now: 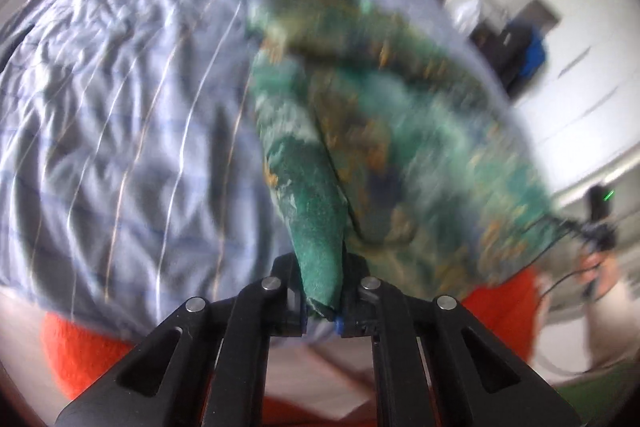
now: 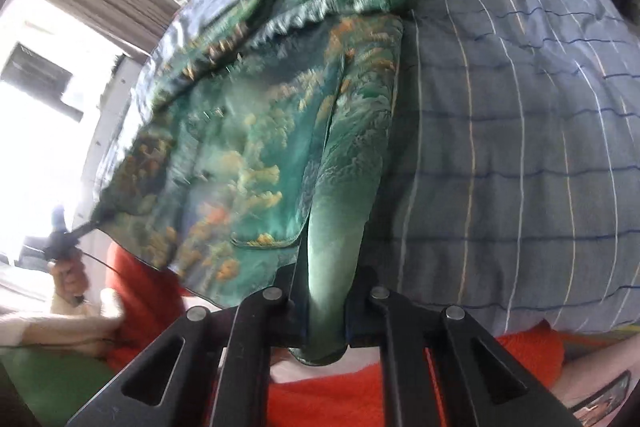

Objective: Fold large clothes
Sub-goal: 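Fold the held side over onto the folded half and open both tools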

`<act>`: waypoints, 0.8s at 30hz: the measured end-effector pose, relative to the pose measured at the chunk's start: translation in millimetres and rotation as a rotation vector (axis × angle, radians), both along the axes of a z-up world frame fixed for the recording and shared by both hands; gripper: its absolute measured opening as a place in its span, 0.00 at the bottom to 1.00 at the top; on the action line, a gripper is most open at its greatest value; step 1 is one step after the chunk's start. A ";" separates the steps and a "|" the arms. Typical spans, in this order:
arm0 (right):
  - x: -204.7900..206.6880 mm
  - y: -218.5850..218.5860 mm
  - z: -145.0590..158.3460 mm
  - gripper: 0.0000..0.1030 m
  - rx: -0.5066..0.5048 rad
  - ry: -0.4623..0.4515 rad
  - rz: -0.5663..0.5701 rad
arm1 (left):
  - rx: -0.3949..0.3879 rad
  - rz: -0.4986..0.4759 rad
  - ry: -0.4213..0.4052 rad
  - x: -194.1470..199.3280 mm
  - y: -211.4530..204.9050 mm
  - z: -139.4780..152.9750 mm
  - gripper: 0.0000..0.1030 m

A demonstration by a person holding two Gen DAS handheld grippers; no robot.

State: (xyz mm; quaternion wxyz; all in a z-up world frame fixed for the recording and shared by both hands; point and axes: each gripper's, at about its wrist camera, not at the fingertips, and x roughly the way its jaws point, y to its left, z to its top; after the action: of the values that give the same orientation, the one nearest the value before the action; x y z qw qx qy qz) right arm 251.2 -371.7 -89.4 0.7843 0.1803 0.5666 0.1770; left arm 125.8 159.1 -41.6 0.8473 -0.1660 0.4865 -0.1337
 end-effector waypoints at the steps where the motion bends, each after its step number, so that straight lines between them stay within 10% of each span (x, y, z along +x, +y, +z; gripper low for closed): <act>1: 10.8 -5.1 8.9 0.11 0.042 -0.018 -0.009 | -0.034 0.007 -0.033 10.0 4.3 13.3 0.07; 8: 137.9 -26.7 82.8 0.10 0.169 -0.253 -0.114 | 0.043 0.093 -0.217 166.1 0.2 91.4 0.06; 13: 291.2 -25.5 83.7 0.15 0.127 -0.330 -0.257 | 0.195 0.208 -0.126 319.1 -16.8 75.9 0.24; 16: 359.9 -26.2 46.2 0.34 0.140 -0.263 -0.336 | 0.216 0.262 0.031 364.9 -18.5 43.6 0.40; 18: 367.4 -33.5 33.1 0.84 0.156 -0.265 -0.425 | 0.181 0.260 -0.010 364.0 -12.3 49.7 0.63; 19: 362.9 -37.8 31.9 0.93 0.175 -0.286 -0.439 | 0.176 0.258 -0.043 361.0 -7.7 55.2 0.84; 24: 346.3 -46.4 31.1 0.95 0.110 -0.303 -0.401 | 0.217 0.239 -0.091 350.1 13.3 58.4 0.96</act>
State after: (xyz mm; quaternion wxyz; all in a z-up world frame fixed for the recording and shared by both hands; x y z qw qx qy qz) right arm 597.5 -418.1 -58.3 0.8687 0.3028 0.3851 0.0735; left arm 475.8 172.4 16.8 0.8914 -0.1238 0.4358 0.0141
